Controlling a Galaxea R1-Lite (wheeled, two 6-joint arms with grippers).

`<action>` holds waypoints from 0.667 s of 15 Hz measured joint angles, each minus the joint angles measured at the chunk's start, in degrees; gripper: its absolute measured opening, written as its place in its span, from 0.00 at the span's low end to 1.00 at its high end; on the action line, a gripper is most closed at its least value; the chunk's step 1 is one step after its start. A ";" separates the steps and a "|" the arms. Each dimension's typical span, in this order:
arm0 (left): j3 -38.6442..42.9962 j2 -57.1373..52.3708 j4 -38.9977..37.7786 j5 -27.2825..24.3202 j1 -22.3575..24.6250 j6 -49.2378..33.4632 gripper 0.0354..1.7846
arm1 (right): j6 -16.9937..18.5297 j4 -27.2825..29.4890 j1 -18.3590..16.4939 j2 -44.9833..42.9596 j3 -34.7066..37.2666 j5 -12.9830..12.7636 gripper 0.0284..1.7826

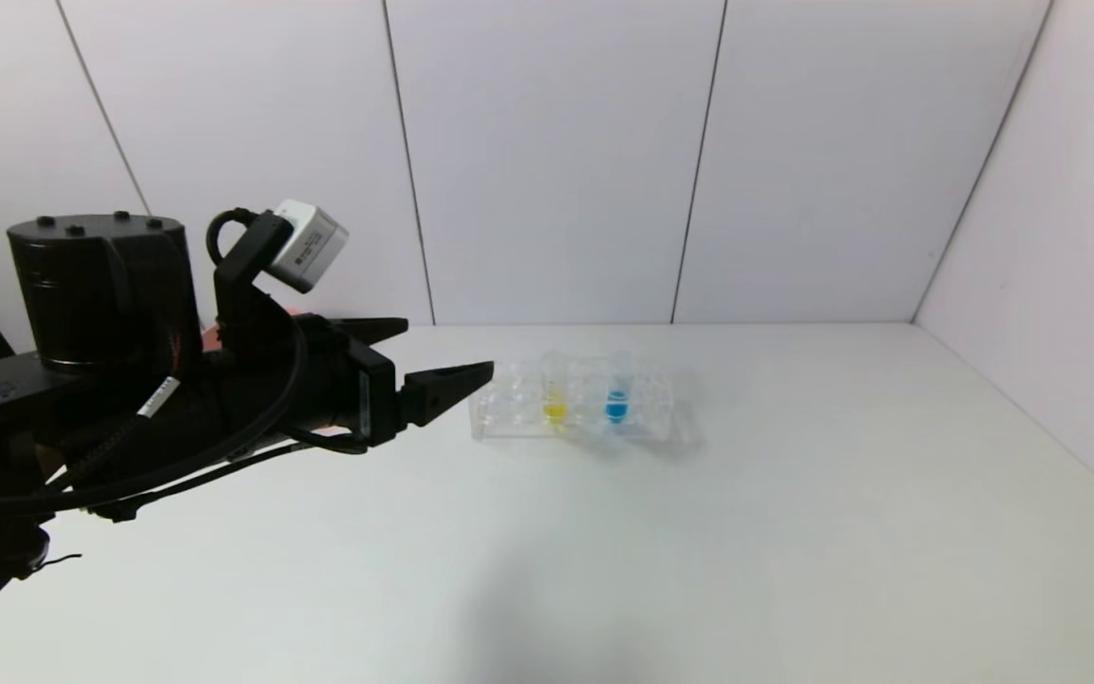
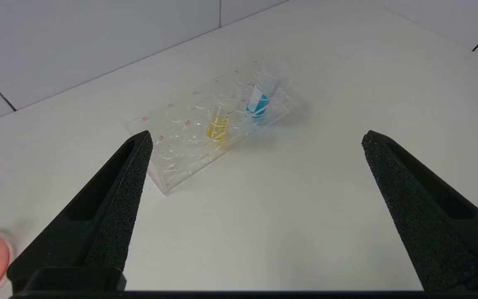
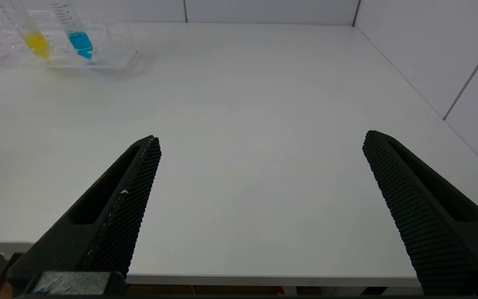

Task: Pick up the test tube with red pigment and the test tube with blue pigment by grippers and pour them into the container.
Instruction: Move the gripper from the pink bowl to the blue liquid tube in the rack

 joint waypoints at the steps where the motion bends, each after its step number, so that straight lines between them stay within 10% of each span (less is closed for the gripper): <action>1: -0.09 0.89 -1.04 0.05 -0.89 0.04 0.99 | 0.00 0.00 0.00 0.00 0.00 0.00 1.00; 10: -4.44 14.51 -8.59 4.52 -9.42 0.45 0.99 | 0.00 -0.02 -0.02 -0.02 0.00 0.00 1.00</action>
